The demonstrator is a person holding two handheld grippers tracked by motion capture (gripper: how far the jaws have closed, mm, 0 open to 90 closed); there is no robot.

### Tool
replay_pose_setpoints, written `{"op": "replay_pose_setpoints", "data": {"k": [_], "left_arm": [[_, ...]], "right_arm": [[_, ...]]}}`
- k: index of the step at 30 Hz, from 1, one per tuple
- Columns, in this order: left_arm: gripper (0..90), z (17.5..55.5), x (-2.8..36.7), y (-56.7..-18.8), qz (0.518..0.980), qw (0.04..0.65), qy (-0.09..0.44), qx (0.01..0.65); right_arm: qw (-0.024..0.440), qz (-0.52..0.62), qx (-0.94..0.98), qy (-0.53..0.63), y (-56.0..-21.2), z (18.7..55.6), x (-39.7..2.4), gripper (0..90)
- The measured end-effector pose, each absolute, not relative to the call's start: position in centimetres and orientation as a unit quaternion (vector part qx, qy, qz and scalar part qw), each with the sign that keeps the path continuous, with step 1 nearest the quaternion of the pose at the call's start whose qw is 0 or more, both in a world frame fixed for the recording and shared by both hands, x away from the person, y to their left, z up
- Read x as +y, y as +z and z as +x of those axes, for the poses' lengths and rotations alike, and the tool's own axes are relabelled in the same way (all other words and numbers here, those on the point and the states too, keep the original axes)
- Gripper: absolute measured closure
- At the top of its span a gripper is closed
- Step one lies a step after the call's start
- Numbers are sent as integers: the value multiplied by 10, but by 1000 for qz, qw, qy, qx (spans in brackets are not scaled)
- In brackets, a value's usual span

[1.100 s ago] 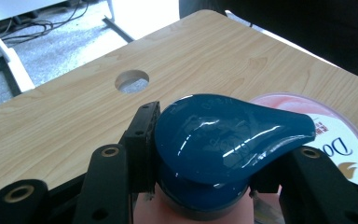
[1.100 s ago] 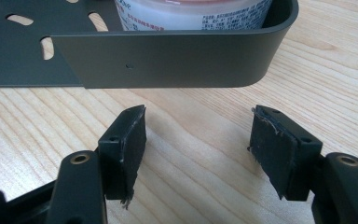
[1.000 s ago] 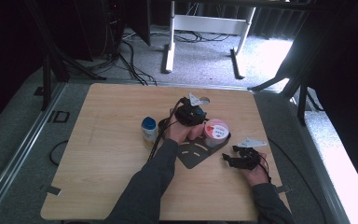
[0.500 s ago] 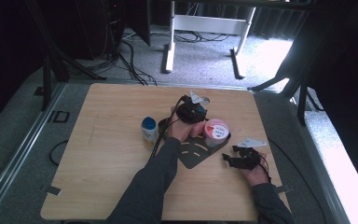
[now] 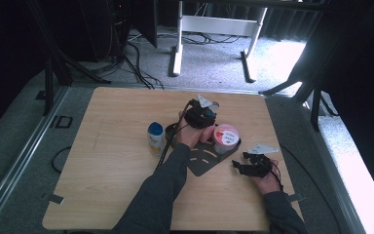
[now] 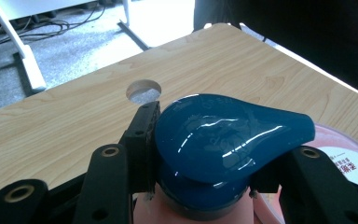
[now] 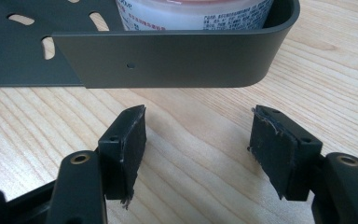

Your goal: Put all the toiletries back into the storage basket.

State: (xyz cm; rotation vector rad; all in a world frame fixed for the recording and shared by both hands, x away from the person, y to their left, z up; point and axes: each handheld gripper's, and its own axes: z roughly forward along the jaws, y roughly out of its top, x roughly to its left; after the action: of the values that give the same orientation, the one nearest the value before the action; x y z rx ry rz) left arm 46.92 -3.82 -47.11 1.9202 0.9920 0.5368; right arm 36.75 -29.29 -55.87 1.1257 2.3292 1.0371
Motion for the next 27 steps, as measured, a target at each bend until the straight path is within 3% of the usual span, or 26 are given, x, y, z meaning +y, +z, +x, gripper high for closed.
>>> {"op": "replay_pose_setpoints", "data": {"k": [27], "left_arm": [[529, 468, -41, -474, 770, 445, 219, 402]], "right_arm": [[176, 397, 823, 366, -559, 367, -293, 357]]}}
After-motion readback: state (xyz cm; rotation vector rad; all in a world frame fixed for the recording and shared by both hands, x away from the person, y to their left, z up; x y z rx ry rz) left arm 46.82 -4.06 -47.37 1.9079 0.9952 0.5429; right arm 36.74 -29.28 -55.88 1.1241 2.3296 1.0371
